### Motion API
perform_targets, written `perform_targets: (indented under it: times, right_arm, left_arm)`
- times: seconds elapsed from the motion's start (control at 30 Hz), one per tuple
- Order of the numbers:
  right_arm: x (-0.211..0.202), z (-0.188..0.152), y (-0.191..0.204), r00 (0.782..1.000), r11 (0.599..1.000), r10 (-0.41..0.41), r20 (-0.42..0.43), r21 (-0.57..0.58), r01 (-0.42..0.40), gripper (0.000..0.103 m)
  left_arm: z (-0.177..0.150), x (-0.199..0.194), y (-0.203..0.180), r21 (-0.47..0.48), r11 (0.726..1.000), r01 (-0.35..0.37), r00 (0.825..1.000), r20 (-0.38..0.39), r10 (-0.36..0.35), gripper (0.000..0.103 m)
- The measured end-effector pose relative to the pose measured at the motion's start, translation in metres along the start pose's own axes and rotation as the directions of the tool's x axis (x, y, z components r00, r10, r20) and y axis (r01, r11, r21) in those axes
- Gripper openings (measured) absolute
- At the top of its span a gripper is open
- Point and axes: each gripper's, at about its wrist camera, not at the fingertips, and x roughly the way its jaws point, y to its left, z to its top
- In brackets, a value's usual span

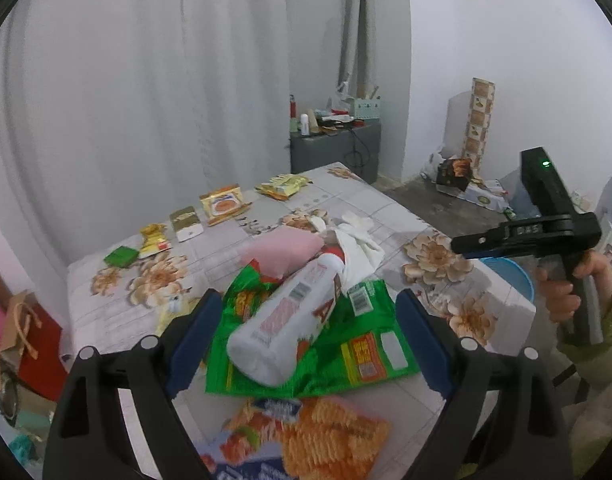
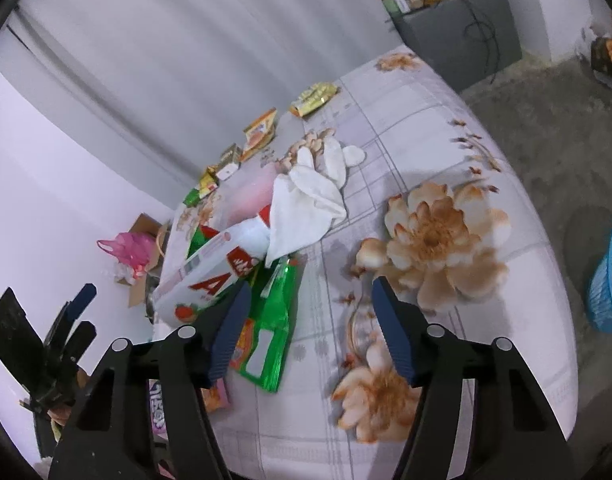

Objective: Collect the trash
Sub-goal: 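Grasp the pink knitted pad with the left gripper while the right grasps white tissue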

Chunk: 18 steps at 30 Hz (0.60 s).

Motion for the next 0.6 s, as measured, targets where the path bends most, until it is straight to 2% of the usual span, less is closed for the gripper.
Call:
perform_targets:
  times: [0.13,0.23,0.33,0.4,0.47,0.6]
  right_arm:
    - [0.025,0.020,0.009,0.999,0.997,-0.041,-0.013,-0.067,0.040,0.060]
    - [0.043,0.034,0.008,0.998,0.994,-0.063,-0.023,-0.088,0.061,0.061]
    - [0.058,0.046,0.006,0.997,0.993,-0.066,-0.039,-0.100,0.062,0.061]
    - [0.067,0.053,0.005,0.997,0.992,-0.064,-0.049,-0.112,0.058,0.061]
    - [0.078,0.060,0.005,0.996,0.990,-0.067,-0.066,-0.128,0.058,0.061]
    - [0.096,0.068,0.004,0.993,0.988,-0.064,-0.103,-0.149,0.048,0.061]
  left_arm:
    - [0.026,0.034,0.022,-0.023,0.999,0.039,0.998,-0.045,-0.040,0.086]
    - [0.047,0.074,0.044,-0.058,0.996,0.065,0.989,-0.127,-0.072,0.086]
    - [0.065,0.125,0.069,-0.142,0.981,0.130,0.958,-0.238,-0.161,0.086]
    - [0.072,0.156,0.077,-0.155,0.977,0.143,0.936,-0.301,-0.185,0.086]
    - [0.075,0.180,0.080,-0.137,0.983,0.126,0.920,-0.355,-0.167,0.088]
    - [0.078,0.222,0.075,-0.052,0.984,0.171,0.879,-0.443,-0.176,0.093]
